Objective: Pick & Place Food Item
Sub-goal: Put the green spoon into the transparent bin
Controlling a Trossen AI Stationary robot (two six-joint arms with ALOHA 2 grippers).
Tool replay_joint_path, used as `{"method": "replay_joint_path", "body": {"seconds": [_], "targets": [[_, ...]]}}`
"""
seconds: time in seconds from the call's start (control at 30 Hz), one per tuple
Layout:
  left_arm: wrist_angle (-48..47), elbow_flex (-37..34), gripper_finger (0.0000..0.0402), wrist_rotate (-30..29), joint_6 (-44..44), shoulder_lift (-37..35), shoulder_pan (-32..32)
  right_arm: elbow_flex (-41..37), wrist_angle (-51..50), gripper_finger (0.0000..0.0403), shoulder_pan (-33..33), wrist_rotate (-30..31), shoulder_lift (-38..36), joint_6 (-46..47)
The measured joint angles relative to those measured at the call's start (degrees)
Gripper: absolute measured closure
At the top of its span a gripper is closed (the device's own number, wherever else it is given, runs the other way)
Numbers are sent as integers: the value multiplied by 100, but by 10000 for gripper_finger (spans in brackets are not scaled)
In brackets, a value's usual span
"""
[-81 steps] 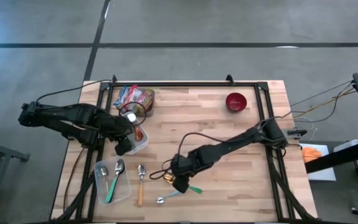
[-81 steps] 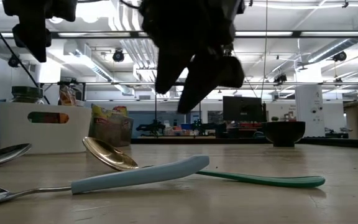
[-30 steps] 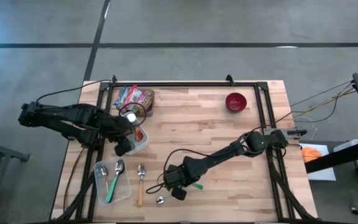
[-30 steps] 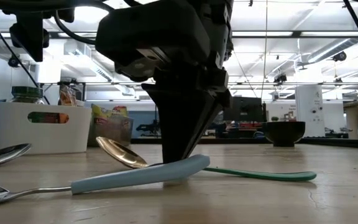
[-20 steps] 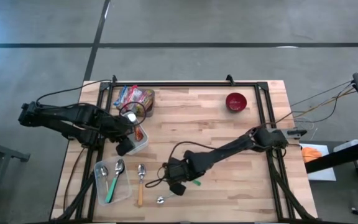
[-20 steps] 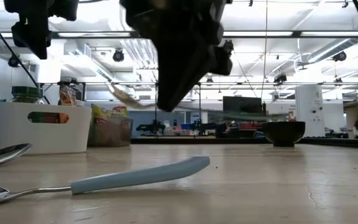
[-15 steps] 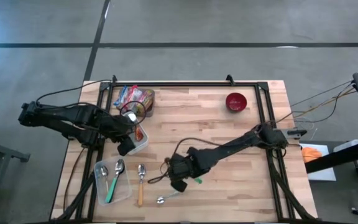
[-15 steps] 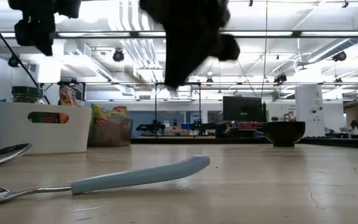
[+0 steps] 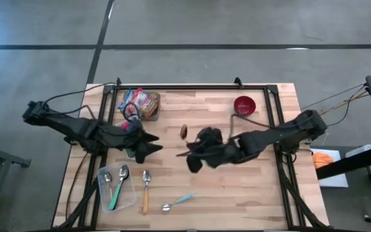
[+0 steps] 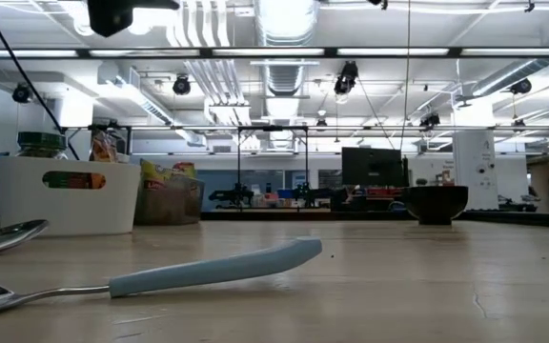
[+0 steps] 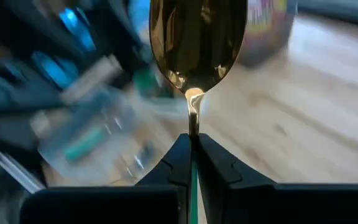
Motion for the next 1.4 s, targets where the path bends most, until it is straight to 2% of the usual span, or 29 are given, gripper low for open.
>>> {"method": "replay_joint_path", "body": {"seconds": [0.2, 0.3, 0.43, 0.93, 1.07, 1.3, 1.4], "targets": [[1209, -259, 114, -201, -114, 459, -35, -884, 2277, 395, -11, 521, -723, -654], [1999, -229, 114, -218, 41, 788, -37, -1105, 2899, 395, -39, 569, -742, -871], [2683, -140, 114, -192, 297, 1134, -38, -1165, 3120, 395, -48, 567, -692, -933], [3198, -23, 121, -153, 435, 1577, -24, -1169, 3518, 395, -52, 541, -622, -1090], [3381, -14, 152, -126, 586, 1581, -18, -1169, 3517, 395, -57, 523, -622, -1110], [3439, -14, 233, -53, 588, 1581, 36, -1169, 3543, 395, -57, 482, -622, -1132], [3444, -14, 251, -30, 583, 1581, 48, -1169, 3563, 395, -57, 479, -622, -1132]]}}
